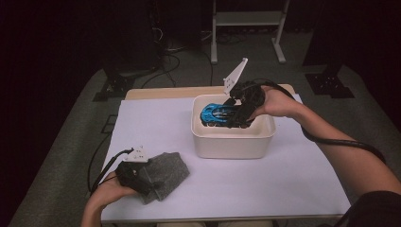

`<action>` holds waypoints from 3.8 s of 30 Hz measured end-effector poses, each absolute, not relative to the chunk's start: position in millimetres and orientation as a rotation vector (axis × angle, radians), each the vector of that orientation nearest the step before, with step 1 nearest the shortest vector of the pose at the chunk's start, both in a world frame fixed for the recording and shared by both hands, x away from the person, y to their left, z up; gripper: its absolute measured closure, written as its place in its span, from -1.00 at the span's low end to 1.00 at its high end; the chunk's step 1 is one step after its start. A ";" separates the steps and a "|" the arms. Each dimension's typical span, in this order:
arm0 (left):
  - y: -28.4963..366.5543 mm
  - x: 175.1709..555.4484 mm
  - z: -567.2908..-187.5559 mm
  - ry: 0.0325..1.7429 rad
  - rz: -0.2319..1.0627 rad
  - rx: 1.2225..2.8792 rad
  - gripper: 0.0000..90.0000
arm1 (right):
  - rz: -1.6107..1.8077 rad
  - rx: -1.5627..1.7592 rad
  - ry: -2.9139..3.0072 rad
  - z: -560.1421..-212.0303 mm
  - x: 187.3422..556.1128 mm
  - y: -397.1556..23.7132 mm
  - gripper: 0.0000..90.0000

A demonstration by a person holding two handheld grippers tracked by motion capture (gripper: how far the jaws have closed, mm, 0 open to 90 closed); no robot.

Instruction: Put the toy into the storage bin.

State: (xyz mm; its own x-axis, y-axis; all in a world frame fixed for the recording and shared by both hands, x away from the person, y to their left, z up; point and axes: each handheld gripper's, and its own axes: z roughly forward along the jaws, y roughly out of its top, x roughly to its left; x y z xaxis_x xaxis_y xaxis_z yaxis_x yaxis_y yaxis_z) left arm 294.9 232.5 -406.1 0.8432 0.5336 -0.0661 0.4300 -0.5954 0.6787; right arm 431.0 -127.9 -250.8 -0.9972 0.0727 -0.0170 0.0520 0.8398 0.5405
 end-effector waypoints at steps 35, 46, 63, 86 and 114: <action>234.1 293.3 -404.0 0.695 0.198 2.301 -0.94 | 0.818 0.217 3.048 -305.1 462.5 -126.5 -0.44; 233.5 293.4 -404.5 0.693 0.197 2.302 -0.94 | 0.808 0.218 3.060 -317.8 468.7 -122.7 -0.44; 234.9 292.7 -404.6 0.697 0.193 2.298 -0.94 | 0.785 0.221 3.116 -341.5 473.5 -108.1 -0.44; 234.8 292.1 -405.5 0.699 0.190 2.295 -0.94 | 0.744 0.272 3.153 -360.9 479.1 -104.7 -0.44; 236.3 291.2 -403.4 0.690 0.199 2.297 -0.94 | 0.693 0.293 3.174 -370.3 482.9 -102.3 -0.44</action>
